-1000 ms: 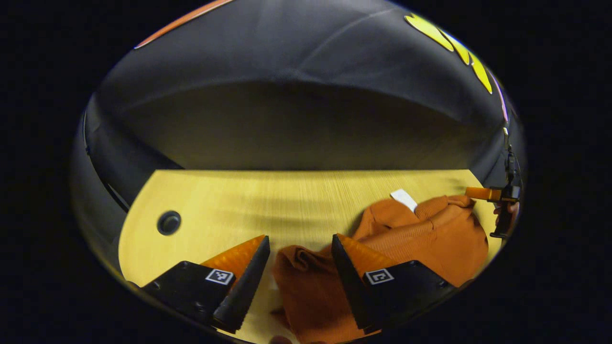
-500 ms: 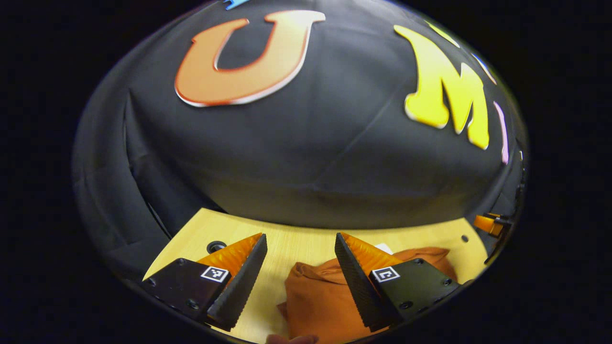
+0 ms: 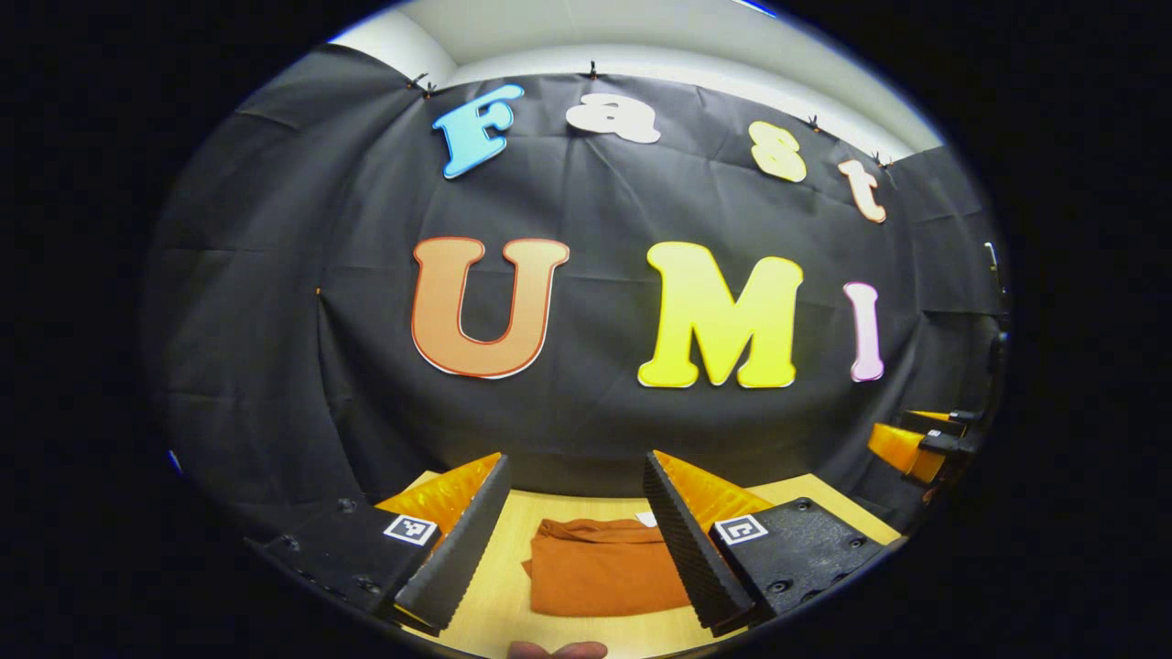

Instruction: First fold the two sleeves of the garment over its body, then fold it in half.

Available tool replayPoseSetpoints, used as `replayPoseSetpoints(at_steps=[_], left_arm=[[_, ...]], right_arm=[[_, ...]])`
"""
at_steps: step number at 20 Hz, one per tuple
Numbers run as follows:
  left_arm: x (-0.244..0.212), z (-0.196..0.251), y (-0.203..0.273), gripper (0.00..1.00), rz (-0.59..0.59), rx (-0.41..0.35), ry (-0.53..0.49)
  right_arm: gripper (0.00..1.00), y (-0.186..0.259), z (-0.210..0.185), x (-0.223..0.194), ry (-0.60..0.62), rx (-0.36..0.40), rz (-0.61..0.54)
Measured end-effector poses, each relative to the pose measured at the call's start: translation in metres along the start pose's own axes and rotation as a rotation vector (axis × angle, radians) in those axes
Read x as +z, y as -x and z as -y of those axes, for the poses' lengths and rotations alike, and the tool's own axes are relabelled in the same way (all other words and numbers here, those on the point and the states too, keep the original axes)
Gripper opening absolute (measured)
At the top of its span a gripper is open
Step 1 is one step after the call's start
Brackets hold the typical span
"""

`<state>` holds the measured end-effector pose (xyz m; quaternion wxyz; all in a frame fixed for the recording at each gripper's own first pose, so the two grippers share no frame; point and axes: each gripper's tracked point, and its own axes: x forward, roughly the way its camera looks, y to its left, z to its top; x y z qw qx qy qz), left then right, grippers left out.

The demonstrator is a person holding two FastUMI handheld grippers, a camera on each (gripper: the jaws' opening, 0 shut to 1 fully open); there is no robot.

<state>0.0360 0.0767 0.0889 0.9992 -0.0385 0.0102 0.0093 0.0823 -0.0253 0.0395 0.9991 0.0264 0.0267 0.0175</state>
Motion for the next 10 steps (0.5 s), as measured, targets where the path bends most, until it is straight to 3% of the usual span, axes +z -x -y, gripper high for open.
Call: replayPoseSetpoints(at_steps=[2, 3, 4, 5, 6, 8, 9, 10], left_arm=[[-0.002, 0.013, 0.045, 1.0, 0.014, -0.009, -0.02], [-0.002, 0.016, 0.062, 0.87, 0.029, -0.001, -0.031], [-0.003, 0.024, 0.075, 1.0, 0.04, -0.008, -0.039], [-0.004, 0.03, 0.089, 0.87, 0.051, -0.016, -0.048], [-0.006, 0.034, 0.1, 0.96, 0.06, -0.016, -0.053], [-0.014, 0.043, 0.121, 0.95, 0.058, -0.017, -0.048], [-0.019, 0.046, 0.128, 0.87, 0.06, -0.012, -0.053], [-0.024, 0.047, 0.133, 1.0, 0.05, 0.002, -0.066]], right_arm=[[0.92, 0.049, 0.002, 0.007, 0.011, -0.01, 0.047], [0.92, 0.069, 0.004, 0.006, 0.027, -0.025, 0.066], [0.93, 0.085, -0.001, 0.001, 0.035, -0.032, 0.082], [0.93, 0.102, -0.005, -0.003, 0.038, -0.028, 0.089], [0.92, 0.116, -0.008, -0.006, 0.039, -0.02, 0.09], [0.93, 0.139, -0.011, -0.009, 0.043, -0.01, 0.098], [0.93, 0.148, -0.01, -0.01, 0.049, -0.007, 0.105], [0.93, 0.156, -0.009, -0.009, 0.053, -0.012, 0.113]])
